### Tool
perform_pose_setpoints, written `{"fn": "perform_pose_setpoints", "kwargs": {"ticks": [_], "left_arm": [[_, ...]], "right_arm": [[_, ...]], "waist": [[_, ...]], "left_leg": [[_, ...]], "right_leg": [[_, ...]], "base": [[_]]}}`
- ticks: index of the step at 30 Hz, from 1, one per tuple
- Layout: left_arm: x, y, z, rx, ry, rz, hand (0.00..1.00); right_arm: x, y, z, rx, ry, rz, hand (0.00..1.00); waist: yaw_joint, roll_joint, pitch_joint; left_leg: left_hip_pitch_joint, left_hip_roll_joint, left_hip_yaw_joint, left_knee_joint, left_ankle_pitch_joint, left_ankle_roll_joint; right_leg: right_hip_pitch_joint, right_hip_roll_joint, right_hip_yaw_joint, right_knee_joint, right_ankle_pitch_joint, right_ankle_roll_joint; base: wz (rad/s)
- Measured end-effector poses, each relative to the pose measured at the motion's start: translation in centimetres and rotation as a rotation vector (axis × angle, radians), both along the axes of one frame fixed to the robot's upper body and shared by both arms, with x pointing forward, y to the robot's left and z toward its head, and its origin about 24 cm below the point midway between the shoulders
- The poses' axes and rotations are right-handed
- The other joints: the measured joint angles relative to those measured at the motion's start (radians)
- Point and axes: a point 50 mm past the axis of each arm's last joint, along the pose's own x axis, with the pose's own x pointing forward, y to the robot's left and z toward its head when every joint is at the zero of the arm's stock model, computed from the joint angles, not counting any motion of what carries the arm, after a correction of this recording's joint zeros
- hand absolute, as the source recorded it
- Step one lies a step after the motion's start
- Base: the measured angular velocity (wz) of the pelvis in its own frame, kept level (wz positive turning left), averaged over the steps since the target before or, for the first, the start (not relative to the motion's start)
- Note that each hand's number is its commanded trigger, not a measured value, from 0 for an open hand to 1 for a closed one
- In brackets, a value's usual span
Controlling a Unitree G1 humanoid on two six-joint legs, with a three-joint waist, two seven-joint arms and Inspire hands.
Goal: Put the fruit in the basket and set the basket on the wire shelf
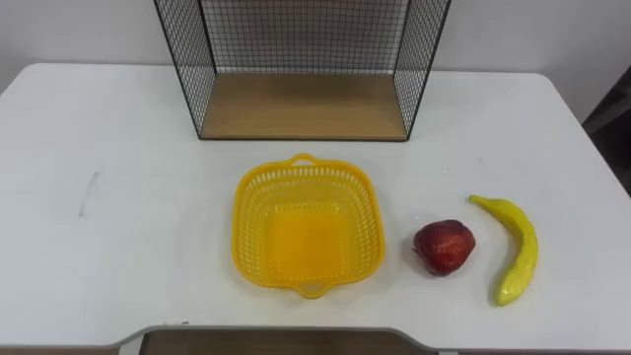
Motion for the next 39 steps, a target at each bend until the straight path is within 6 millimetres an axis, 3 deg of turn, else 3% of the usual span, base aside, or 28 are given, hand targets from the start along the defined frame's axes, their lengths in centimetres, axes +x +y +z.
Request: {"fn": "perform_pose_setpoints", "kwargs": {"ticks": [17, 24, 30, 35, 39], "left_arm": [[0.6, 0.2, 0.2, 0.049, -0.053, 0.013, 0.00], [0.6, -0.3, 0.1, 0.068, -0.077, 0.019, 0.00], [-0.2, 0.0, 0.1, 0.084, -0.071, 0.069, 0.00], [-0.8, 0.0, 0.0, 0.101, -0.082, 0.143, 0.00], [-1.4, 0.5, 0.2, 0.127, -0.109, 0.219, 0.00]], "right_arm": [[-0.5, -0.4, 0.0, -0.045, 0.010, -0.031, 0.00], [-1.5, -0.5, -0.2, -0.042, 0.016, -0.201, 0.00], [-2.7, -0.8, -0.3, 0.003, -0.003, -0.526, 0.00], [-3.0, -2.0, 0.0, 0.041, -0.073, -0.980, 0.00], [-2.7, -3.6, 0.5, 0.076, -0.182, -1.381, 0.00]], "waist": [[0.000, 0.001, 0.0006], [-0.001, 0.003, -0.0022], [-0.007, -0.003, -0.0025], [-0.019, -0.002, -0.0020], [-0.053, 0.002, -0.0017]], "left_leg": [[0.015, -0.001, -0.002, 0.004, -0.002, 0.001], [0.024, -0.001, 0.003, -0.009, -0.003, 0.001], [0.038, -0.002, 0.005, -0.010, -0.003, 0.001], [0.043, -0.001, 0.011, -0.012, -0.003, 0.001], [0.046, 0.000, 0.010, -0.005, -0.009, 0.003]], "right_leg": [[0.021, 0.000, -0.005, 0.001, 0.001, 0.002], [0.021, 0.000, 0.001, 0.001, 0.000, 0.004], [0.029, 0.000, 0.005, 0.000, 0.000, 0.004], [0.032, 0.000, 0.017, 0.000, 0.000, 0.005], [0.033, 0.000, 0.017, 0.004, -0.002, 0.006]], "base": [[0.01], [-0.02], [-0.01], [-0.06], [0.00]]}}
